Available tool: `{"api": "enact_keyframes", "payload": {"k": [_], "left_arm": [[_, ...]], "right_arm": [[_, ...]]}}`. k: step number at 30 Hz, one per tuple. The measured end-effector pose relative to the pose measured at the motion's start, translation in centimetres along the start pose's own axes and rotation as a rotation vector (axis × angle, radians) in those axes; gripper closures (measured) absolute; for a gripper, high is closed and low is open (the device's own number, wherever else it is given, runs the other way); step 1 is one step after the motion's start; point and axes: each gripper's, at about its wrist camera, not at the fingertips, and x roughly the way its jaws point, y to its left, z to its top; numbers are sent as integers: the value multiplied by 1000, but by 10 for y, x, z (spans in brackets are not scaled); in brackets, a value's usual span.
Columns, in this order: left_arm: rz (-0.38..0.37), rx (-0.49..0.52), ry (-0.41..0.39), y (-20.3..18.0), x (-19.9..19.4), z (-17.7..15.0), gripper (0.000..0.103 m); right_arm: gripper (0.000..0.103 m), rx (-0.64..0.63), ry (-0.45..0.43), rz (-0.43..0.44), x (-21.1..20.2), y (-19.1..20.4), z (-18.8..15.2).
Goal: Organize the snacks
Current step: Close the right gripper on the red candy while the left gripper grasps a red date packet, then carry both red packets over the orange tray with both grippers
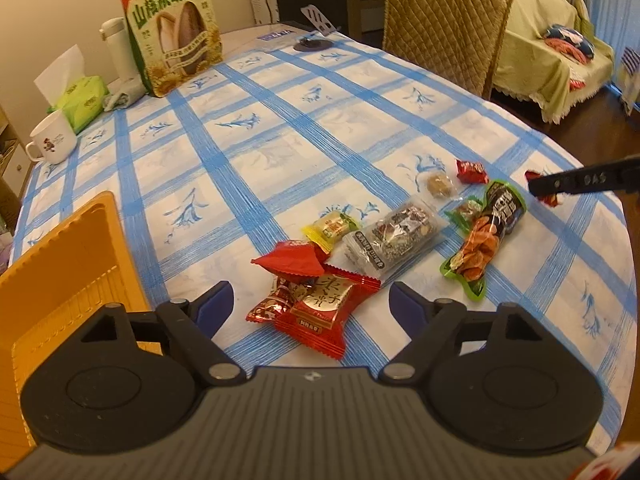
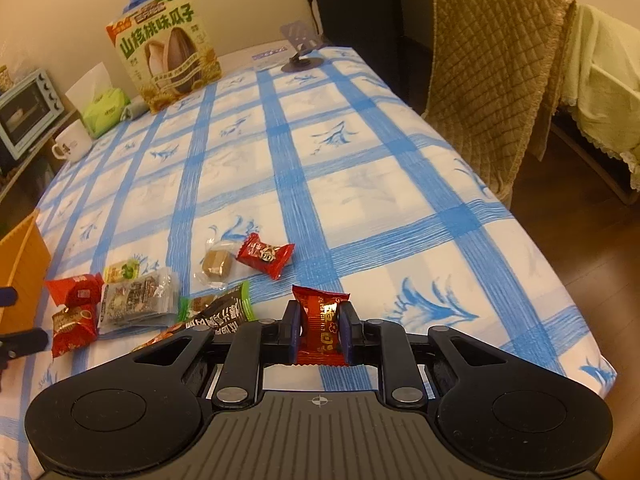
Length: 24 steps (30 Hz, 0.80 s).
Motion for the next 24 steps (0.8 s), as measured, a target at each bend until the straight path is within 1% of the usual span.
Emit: {"api": "enact_keyframes", "payload": {"k": [4,6,10,11,12,14,15,18,21,24], "left_arm": [[-16,30,19,-3,14,1,28],[-21,38,29,-3,21,1,36],[-32,53,45,-4,31,1,44],[-36,56,53,-5,33,1,49],[-39,58,62,-6,35,0,56],[-35,68,62,-8,35,-1,63],[-39,67,66,-8,35,-2,71],[-65,35,84,-9,34,-5,79],[-60,23,85,-13,31,-9,80],[-73,-16,84,-14,26,-12,81]], "right_arm": [[82,22,-12,-12,-12,-5,0],[82,33,-17,-19,-18,-8,-1],[82,50,-20,-31,-28,-12,-4],[82,54,-20,-34,-29,-13,-6],[82,57,-20,-37,-31,-14,-7],[82,61,-19,-40,-33,-15,-9],[82,63,-19,-40,-35,-16,-9],[82,61,-15,-39,-37,-16,-11],[82,56,-10,-32,-38,-14,-12],[82,45,-4,-18,-38,-11,-13]]}}
